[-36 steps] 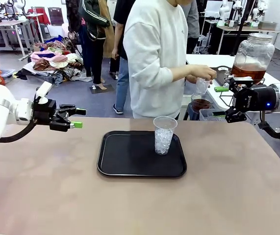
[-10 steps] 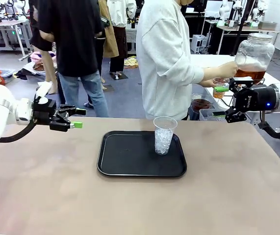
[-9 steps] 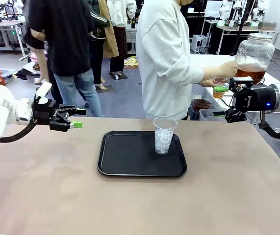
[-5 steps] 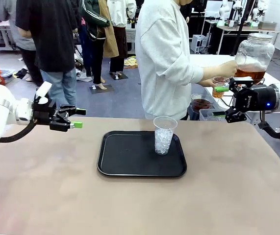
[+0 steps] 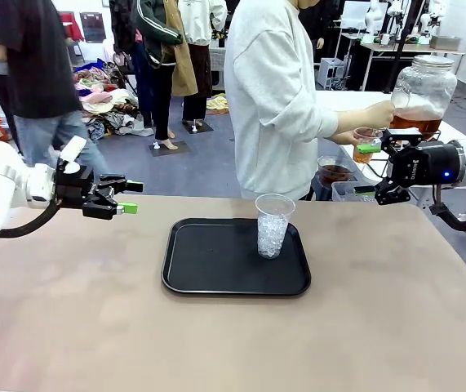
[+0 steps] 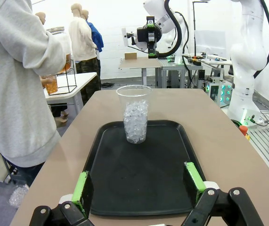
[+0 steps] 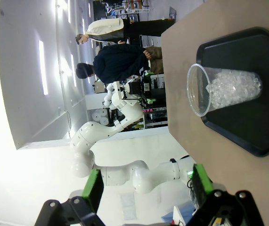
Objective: Pour the drink into the iced cup.
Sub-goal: Pick up the iced cup indicated by the human and present it to them.
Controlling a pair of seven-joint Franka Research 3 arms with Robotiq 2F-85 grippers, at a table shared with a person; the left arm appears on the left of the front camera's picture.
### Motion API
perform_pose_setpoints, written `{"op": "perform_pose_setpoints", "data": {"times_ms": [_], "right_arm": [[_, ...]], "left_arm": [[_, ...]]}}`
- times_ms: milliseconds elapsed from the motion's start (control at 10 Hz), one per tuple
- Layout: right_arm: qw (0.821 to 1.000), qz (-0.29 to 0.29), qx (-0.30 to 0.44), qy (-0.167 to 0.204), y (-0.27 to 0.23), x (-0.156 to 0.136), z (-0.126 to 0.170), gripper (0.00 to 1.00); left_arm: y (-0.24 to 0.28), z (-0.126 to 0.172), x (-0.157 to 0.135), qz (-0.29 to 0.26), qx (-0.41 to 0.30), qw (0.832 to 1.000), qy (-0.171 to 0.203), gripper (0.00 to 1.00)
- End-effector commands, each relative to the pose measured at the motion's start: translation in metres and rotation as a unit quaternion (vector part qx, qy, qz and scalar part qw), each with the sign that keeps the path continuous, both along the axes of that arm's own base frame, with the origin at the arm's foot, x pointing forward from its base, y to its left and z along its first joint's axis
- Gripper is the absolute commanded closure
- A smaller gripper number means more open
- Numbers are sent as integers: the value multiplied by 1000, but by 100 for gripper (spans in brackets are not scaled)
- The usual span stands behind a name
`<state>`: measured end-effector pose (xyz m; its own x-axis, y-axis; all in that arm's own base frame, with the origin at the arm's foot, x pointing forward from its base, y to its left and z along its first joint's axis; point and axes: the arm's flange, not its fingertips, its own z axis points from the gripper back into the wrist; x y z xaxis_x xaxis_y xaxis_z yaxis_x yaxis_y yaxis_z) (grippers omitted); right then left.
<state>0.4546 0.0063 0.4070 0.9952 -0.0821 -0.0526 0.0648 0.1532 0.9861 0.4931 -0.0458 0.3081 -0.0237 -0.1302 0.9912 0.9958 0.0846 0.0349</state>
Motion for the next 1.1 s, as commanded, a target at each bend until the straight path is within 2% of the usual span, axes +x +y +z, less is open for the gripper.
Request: {"op": "perform_pose_setpoints", "data": {"times_ms": [0,1000], "right_arm": [[1000,1,1,-2,1,0,2,0],[1000,1,1,-2,1,0,2,0]], "left_arm": [[-1,2,0,4,-4,1000,1,0],[-1,2,0,4,-4,1000,1,0]]}}
